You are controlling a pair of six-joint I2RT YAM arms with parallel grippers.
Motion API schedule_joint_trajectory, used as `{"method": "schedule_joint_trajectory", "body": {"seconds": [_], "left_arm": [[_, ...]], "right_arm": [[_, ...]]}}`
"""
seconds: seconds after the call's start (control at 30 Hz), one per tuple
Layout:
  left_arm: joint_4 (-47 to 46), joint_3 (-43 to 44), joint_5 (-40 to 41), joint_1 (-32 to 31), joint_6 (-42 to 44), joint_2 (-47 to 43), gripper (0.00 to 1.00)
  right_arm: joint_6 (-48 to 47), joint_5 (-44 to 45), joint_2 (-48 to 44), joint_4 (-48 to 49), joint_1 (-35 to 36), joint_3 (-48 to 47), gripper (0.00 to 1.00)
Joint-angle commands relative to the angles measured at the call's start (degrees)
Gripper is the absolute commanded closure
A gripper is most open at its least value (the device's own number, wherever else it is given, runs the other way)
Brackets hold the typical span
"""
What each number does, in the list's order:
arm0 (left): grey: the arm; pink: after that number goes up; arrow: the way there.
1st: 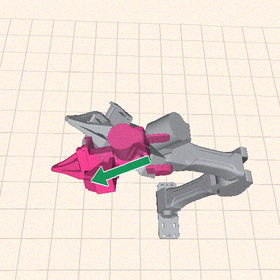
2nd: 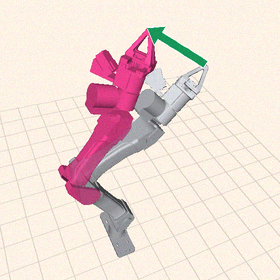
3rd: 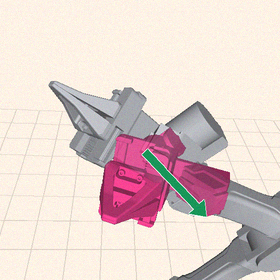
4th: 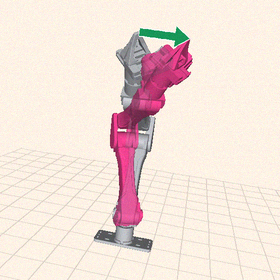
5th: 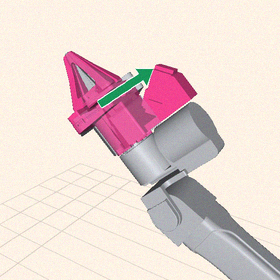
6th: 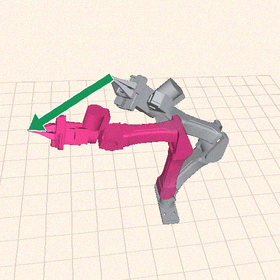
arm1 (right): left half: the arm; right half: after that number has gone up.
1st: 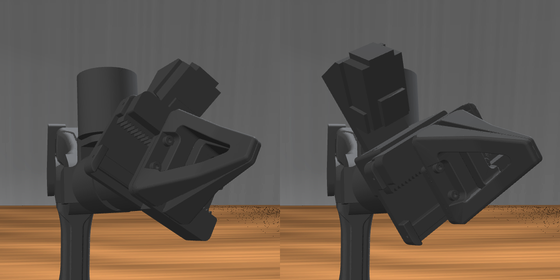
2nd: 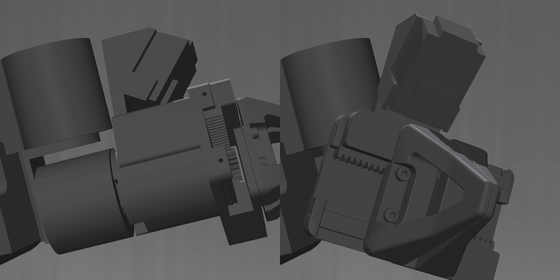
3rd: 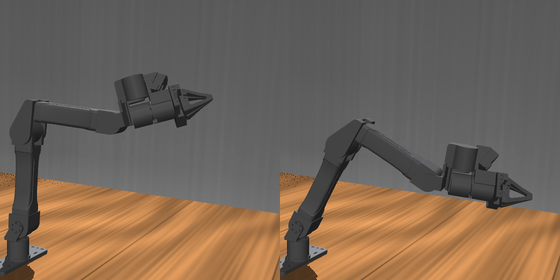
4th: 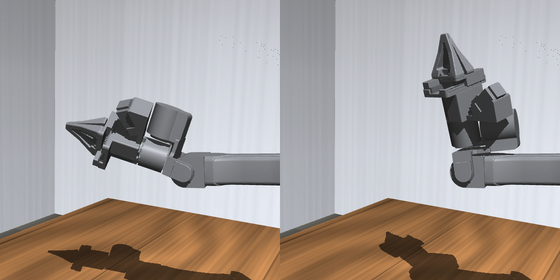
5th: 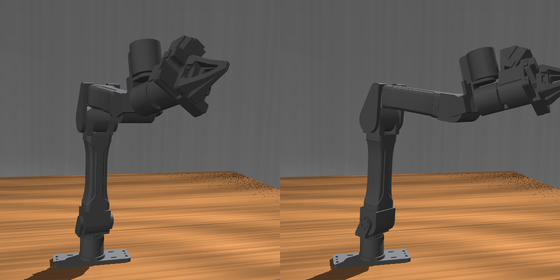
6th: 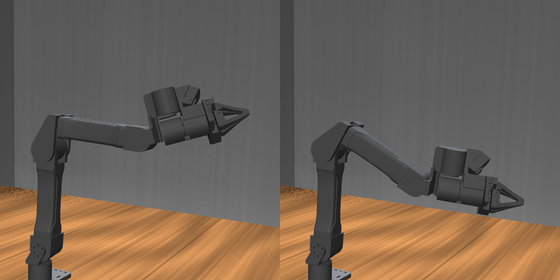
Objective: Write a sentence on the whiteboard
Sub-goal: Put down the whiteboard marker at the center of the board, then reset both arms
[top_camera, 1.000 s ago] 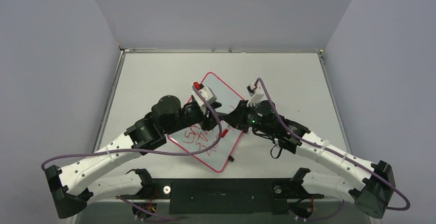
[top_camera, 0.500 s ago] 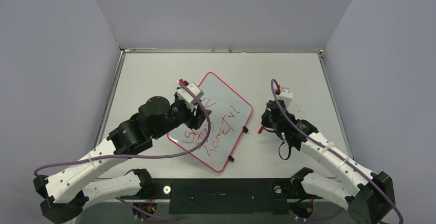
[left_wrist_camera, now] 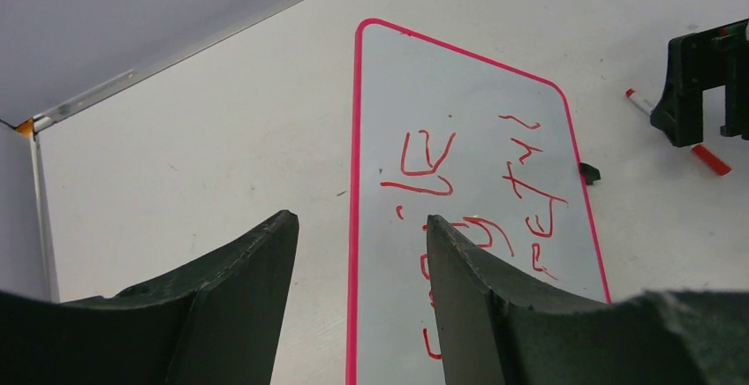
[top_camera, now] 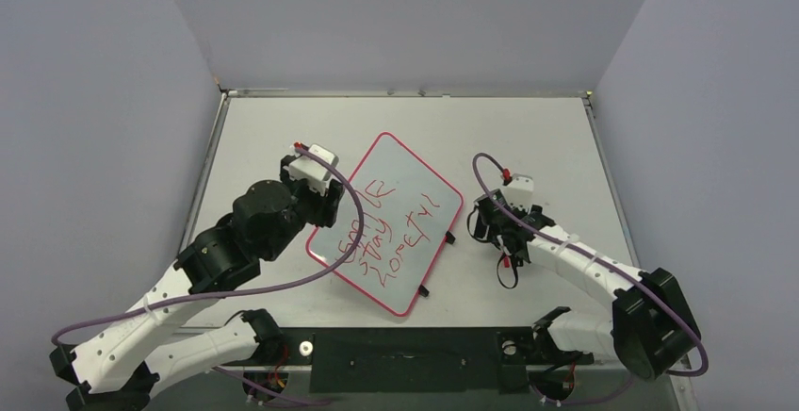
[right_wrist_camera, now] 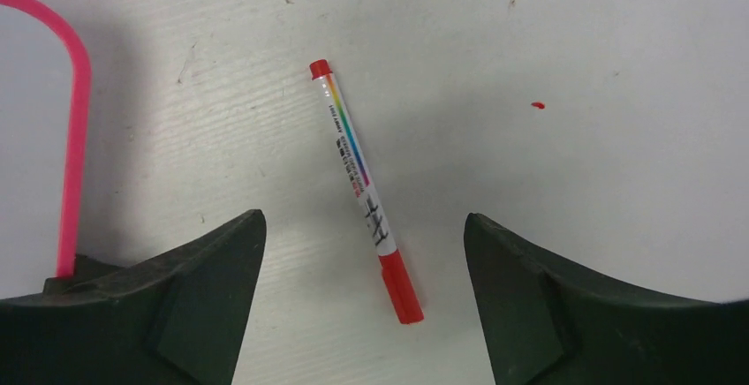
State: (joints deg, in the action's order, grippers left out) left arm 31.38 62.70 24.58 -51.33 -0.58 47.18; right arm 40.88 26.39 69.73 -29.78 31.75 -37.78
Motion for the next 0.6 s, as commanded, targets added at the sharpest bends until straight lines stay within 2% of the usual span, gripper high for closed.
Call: {"method": "schedule_joint_trajectory", "body": {"seconds": [0.0,0.3,0.57], "left_arm": [[-0.4,-1.5,2.3,1.3,1.9,-2.0,0.47],[-3.0,-3.9,1.2,4.1,2.2,-3.5,0.47],[-4.5,-6.1,-0.1,5.2,1.5,-5.0,0.47]], "right_arm": [[0.8,5.5,-1.9,0.8,-0.7,-0.7,0.19],[-5.5,7.4,-12.2,0.6,-0.8,-4.9,0.15],[-13.6,2.8,-28.8,5.8,-0.8,-8.0,0.13]]}}
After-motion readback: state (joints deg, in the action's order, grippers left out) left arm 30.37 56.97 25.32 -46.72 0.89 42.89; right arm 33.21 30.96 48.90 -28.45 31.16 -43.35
